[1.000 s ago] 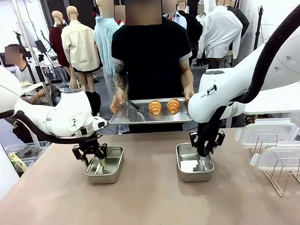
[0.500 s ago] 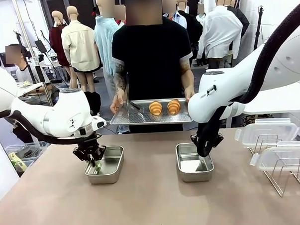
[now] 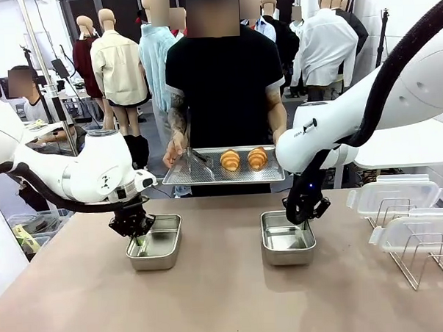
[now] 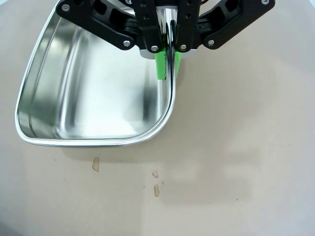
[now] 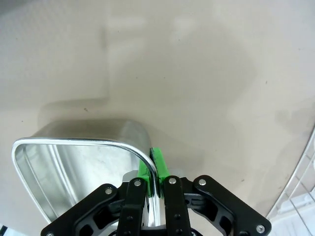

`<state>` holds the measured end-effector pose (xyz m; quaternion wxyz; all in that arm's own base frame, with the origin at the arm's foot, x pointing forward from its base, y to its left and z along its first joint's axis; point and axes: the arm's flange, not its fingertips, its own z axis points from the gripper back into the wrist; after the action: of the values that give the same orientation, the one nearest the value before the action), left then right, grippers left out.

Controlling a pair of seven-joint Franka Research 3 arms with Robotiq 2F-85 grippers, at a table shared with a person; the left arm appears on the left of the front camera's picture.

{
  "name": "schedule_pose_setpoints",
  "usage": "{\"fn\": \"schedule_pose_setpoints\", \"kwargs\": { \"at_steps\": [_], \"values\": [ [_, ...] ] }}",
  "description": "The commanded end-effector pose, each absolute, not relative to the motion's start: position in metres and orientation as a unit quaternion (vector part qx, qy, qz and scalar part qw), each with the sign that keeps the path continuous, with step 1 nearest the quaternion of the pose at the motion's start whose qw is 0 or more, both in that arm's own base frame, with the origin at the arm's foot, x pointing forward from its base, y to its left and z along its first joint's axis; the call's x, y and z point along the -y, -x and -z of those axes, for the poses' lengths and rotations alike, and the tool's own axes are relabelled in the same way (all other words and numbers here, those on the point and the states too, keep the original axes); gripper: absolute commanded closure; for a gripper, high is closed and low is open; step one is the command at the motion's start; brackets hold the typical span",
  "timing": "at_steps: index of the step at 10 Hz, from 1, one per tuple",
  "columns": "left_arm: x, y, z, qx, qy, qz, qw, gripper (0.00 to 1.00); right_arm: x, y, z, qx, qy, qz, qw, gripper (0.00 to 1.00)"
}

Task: Place the bread in airtight containers.
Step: Lift both Airtight Container, then once an object is inside an Airtight Container , place the container in the center of the table.

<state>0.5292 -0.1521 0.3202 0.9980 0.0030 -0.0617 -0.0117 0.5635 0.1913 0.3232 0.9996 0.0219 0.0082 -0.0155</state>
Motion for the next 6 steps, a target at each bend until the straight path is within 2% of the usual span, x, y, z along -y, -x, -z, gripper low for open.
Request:
{"fn": "schedule_pose_setpoints", "kwargs": {
  "at_steps": [1,6],
  "values": [
    [0.1522,-0.5310,-0.3198,0.058,-0.004,0.014,0.998,1.00,-0.1922,-0.5571,-0.3218,0.014,-0.025,0.002,1.000,1.00],
    [0.1522,-0.5310,-0.3198,0.058,-0.004,0.014,0.998,1.00,-0.1922,-0.5571,-0.3218,0.014,-0.025,0.002,1.000,1.00]
  ]
}}
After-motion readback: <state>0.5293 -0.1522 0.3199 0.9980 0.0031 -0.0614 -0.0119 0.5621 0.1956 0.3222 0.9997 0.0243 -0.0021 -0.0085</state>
